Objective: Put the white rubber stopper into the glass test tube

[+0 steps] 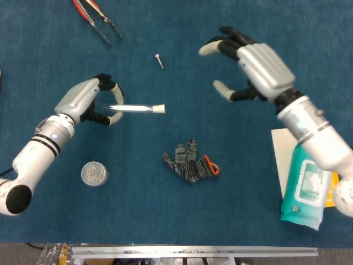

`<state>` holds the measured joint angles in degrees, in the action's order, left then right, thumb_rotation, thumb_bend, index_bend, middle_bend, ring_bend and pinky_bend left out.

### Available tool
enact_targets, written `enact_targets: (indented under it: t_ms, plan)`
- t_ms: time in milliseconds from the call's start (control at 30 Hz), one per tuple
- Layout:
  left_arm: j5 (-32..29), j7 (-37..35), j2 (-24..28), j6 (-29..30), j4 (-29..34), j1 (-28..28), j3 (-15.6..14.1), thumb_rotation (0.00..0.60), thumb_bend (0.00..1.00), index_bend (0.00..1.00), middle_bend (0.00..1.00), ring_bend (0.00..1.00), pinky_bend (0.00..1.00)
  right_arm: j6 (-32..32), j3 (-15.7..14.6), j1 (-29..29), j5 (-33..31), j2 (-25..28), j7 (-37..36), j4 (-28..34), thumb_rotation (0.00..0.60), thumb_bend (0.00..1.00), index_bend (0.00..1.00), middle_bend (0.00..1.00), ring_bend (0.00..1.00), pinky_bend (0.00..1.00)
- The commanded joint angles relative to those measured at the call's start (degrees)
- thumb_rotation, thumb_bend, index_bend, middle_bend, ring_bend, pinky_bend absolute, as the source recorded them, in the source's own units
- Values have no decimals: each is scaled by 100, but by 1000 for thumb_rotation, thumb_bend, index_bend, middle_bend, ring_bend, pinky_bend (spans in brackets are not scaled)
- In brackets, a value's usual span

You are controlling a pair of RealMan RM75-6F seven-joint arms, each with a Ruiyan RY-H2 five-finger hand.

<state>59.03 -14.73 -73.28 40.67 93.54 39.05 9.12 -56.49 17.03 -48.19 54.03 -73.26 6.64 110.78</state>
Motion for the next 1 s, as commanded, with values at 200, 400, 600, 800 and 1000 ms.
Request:
enact_targets:
  t_ms: [200,400,600,800,1000]
  plan:
    - [239,385,-685,156,-1035,-82,-317,600,351,577,329,90,107,-116,-118,388,182,598,-153,263,600,334,281,244,68,151]
    - [317,577,-1107,216,-1656,-119,-410,600,351,554,302,68,105,-154,-165,558,325,816,-273,303,600,334,281,244,68,151]
    - [346,771,-1200,258,-1845,-136,-431,600,349,262,120,0,75,-198,-173,664,412,946,-341,320,600,334,281,244,68,151]
    - [477,1042,-1025,490,-1692,-210,-455,600,349,133,74,0,70,-300,-284,845,482,1075,-327,256,600,334,281,244,69,151]
    - [673,1492,-477,1141,-1125,-466,-495,600,349,139,76,0,70,-598,-566,1264,679,1269,-315,190,600,334,281,243,68,151]
